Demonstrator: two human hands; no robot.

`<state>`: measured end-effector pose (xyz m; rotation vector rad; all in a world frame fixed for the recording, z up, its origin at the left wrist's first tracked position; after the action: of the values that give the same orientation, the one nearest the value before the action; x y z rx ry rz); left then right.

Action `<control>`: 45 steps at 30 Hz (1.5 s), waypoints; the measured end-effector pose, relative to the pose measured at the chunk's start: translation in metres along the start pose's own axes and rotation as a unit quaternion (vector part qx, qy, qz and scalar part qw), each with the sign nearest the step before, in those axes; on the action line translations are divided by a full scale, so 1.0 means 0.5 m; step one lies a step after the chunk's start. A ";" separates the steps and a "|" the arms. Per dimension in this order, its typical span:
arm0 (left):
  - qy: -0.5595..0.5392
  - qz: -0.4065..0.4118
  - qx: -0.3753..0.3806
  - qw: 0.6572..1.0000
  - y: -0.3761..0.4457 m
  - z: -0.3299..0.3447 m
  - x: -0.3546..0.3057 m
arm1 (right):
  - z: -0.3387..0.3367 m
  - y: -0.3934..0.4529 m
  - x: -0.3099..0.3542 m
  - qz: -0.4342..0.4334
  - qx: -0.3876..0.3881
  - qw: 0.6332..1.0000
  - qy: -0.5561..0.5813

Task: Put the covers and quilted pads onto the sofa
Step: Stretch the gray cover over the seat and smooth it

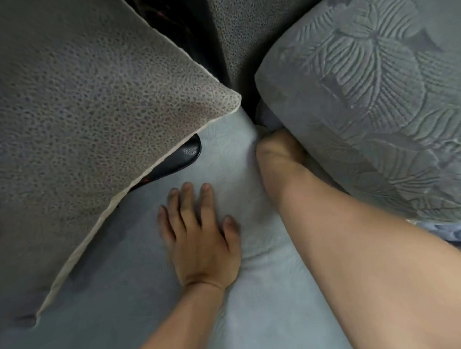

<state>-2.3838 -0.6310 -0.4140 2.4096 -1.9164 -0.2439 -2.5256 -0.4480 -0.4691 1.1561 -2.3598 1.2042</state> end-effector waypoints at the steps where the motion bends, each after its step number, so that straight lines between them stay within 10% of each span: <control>1: -0.004 0.002 -0.005 1.000 -0.001 0.000 0.002 | 0.002 0.002 0.004 0.003 -0.012 1.000 0.010; 11: -0.012 0.005 0.009 1.000 0.000 0.005 0.004 | -0.018 -0.062 0.027 -0.134 -0.063 0.976 -0.161; 20: -0.010 0.007 0.009 1.000 0.005 0.013 -0.002 | 0.037 -0.042 0.011 -0.052 0.190 0.979 -0.056; 27: -0.023 0.015 -0.012 1.000 0.003 0.031 0.003 | 0.081 0.095 0.021 -0.077 0.117 0.987 0.083; 33: -0.011 0.011 0.014 1.000 0.000 0.032 0.001 | 0.021 -0.059 0.068 -0.226 -0.079 0.943 -0.230; 45: -0.022 0.015 0.004 1.000 -0.001 0.034 0.001 | 0.067 0.001 0.005 -0.047 0.146 0.988 -0.028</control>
<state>-2.3859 -0.6307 -0.4310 2.3977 -1.9741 -0.2898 -2.5232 -0.4749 -0.4890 1.3906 -2.1892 1.5407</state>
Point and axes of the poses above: each hand's wrist, its own y-axis towards the middle knuckle, its own z-axis out of the palm, x = y × z, the point moved 10 cm from there along y, towards the middle knuckle, and after that the axes turned 3 degrees about -z, right-handed, at the moved point
